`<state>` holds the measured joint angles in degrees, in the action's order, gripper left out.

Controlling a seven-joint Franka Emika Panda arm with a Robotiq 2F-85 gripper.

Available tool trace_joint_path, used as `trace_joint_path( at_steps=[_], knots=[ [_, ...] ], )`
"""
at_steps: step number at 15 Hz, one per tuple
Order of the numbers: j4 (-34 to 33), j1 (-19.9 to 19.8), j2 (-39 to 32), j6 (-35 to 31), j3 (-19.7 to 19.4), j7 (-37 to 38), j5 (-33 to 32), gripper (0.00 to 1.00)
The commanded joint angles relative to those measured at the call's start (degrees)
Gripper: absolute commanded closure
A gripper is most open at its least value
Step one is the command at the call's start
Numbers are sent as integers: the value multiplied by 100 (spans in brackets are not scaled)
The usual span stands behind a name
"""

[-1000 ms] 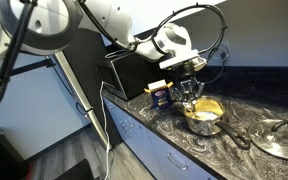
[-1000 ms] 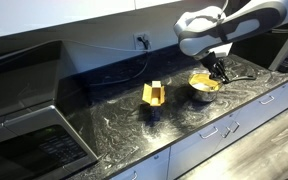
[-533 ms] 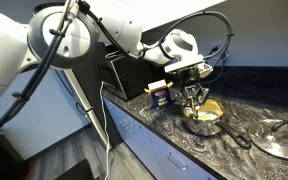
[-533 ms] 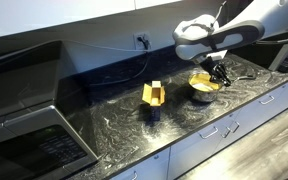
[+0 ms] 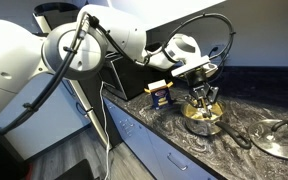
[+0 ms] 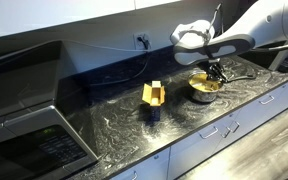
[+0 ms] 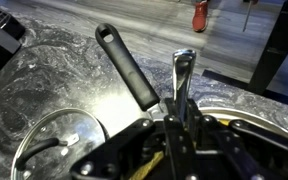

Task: Pick up the folk and stir in the pot

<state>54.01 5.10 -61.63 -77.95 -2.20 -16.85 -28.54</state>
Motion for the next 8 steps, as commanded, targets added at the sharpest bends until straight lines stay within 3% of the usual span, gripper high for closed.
trace_joint_path(
  at_steps=[1, 8],
  knots=[
    [-281, 197, -160, -243, -159, -194, -257, 96],
    [-460, 330, -301, -518, -104, -444, -215, 96]
  ],
)
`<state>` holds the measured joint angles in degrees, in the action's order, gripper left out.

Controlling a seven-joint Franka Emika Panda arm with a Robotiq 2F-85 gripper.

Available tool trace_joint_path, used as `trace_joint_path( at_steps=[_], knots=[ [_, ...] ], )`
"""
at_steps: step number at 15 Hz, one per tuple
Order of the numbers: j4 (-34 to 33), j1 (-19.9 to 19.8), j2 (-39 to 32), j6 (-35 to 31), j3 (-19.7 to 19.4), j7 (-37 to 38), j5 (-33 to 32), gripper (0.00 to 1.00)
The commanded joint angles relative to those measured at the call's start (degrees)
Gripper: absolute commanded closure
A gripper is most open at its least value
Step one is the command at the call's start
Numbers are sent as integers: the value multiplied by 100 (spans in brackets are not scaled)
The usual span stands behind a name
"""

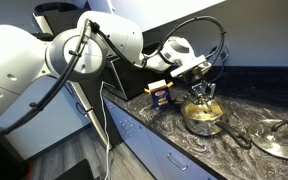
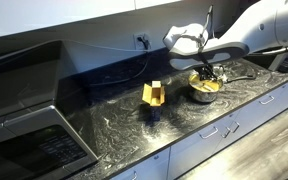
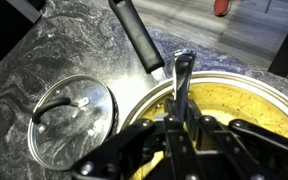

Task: Pick up the folk and stir in the pot

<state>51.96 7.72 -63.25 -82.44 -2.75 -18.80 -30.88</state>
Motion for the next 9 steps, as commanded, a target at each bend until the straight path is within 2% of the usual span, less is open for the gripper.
trace_joint_path(
  at_steps=[1, 6, 8, 9],
  knots=[
    [-257, 90, -142, -95, -40, -280, 28, 96],
    [-148, 24, -30, 52, 252, -604, 111, 96],
    [-147, 14, -8, 183, 280, -674, 153, 96],
    [-211, 68, -36, 296, 162, -693, 267, 96]
  ],
)
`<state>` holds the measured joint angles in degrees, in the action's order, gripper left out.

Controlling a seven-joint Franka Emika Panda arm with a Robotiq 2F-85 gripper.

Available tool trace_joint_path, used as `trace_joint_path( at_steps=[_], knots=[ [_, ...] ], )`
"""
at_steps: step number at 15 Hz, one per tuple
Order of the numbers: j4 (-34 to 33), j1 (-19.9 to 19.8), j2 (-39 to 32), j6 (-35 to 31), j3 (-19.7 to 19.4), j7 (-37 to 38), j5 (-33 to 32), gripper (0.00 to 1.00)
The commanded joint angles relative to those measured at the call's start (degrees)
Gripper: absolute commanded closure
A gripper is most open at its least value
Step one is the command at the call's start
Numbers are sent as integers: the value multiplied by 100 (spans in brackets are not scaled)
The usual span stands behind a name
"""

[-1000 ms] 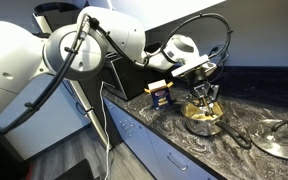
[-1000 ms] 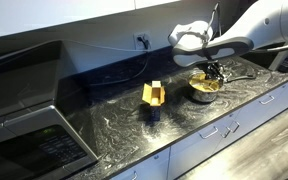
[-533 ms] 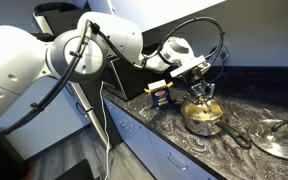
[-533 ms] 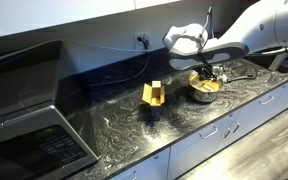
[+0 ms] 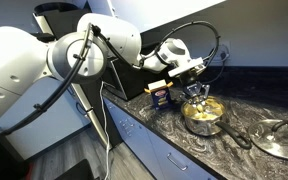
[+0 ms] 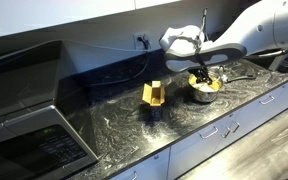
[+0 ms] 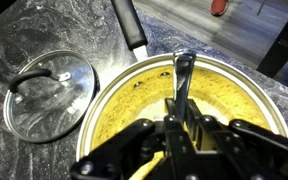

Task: Pick up the folk and stir in the pot

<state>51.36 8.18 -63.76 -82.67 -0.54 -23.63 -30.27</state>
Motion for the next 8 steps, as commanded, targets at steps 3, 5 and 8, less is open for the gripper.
trace_joint_path(
  at_steps=[3, 5, 8],
  knots=[
    [-265, 0, -16, 669, -112, -110, 316, 96],
    [-409, -34, -57, 987, -140, -30, 426, 96],
    [-660, -119, -135, 1574, -146, -16, 592, 96]
  ],
)
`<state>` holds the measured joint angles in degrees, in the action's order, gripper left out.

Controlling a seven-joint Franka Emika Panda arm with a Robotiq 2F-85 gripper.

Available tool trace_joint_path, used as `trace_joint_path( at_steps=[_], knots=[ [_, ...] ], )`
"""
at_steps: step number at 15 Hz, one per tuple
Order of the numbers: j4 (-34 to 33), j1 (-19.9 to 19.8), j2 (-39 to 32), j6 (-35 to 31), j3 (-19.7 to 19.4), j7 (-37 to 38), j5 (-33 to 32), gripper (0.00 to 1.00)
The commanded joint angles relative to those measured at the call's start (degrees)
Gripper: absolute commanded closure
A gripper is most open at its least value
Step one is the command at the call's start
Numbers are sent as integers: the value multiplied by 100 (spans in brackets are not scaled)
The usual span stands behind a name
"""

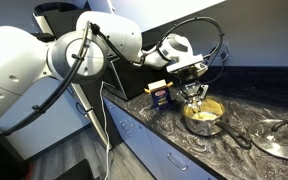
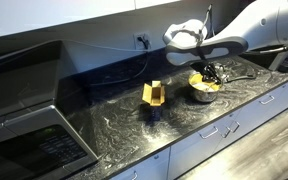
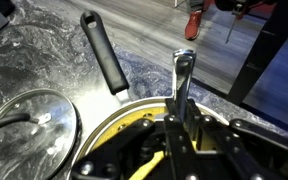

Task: Pick up the folk and stir in the pot

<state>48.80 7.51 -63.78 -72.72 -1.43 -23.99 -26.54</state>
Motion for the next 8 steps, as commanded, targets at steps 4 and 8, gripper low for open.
trace_joint_path(
  at_steps=[4, 8],
  knots=[
    [-472, -172, -146, 489, -15, 48, 189, 96],
    [-429, -312, -162, 18, 77, 11, 254, 96]
  ],
)
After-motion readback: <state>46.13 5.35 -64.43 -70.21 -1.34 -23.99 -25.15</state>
